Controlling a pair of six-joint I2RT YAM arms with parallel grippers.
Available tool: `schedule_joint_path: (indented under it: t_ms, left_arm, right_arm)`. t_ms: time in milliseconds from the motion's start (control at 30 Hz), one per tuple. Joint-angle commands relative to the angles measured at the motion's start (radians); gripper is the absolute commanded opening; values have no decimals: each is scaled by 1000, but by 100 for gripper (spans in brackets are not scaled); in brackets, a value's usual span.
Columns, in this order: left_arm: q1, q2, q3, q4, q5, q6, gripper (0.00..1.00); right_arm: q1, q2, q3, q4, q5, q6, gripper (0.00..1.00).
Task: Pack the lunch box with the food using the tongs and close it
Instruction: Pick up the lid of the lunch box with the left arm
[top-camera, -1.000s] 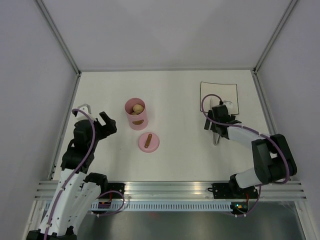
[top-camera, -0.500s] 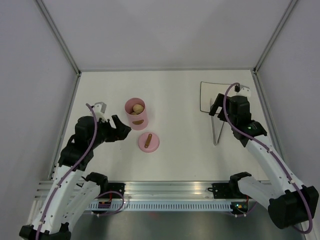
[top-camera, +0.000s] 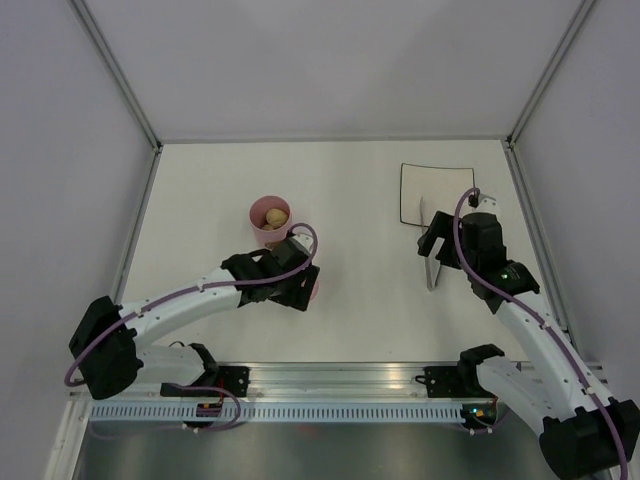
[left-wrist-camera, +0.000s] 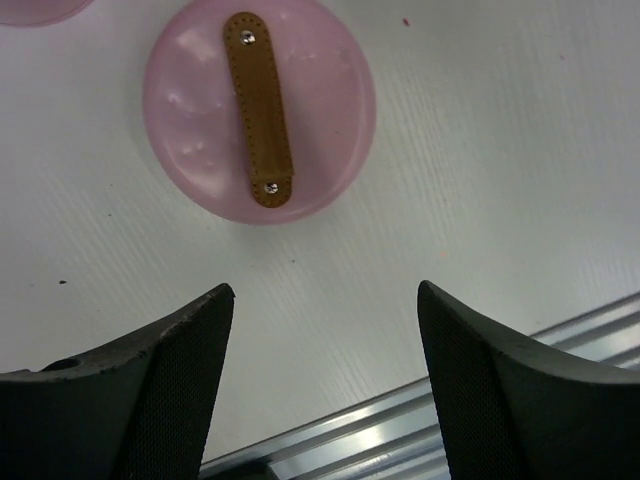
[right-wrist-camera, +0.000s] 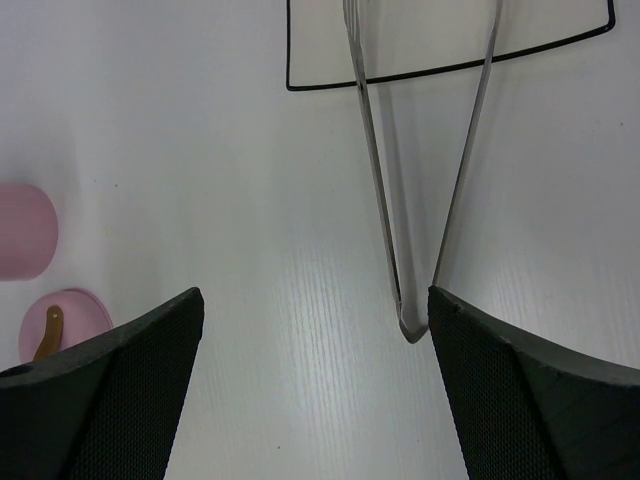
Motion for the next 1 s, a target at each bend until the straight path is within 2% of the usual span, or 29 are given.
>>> schedule_joint_path:
  t_ms: [0,200,300,500,967]
  left_arm:
    - [-8,36,53,51,-151,-23,78]
    - [-8,77,16,213,-171,-23,69]
    - [-5,151,-1,265,-157,-38,65]
    - [-5,278,27,264,-163,-69,66]
    - [24,244,22,250,-199,-66,64]
  right_arm:
    - [-3,-37,4,-19,-31,2,98]
    - [-3,-60,26,-50,-37,-30,98]
    - [-3,-46,42,-50,-39,-41,98]
    - [-3,-35,73,-56,-70,-41,98]
    - [-3,-11,101,-58,-74,-40,98]
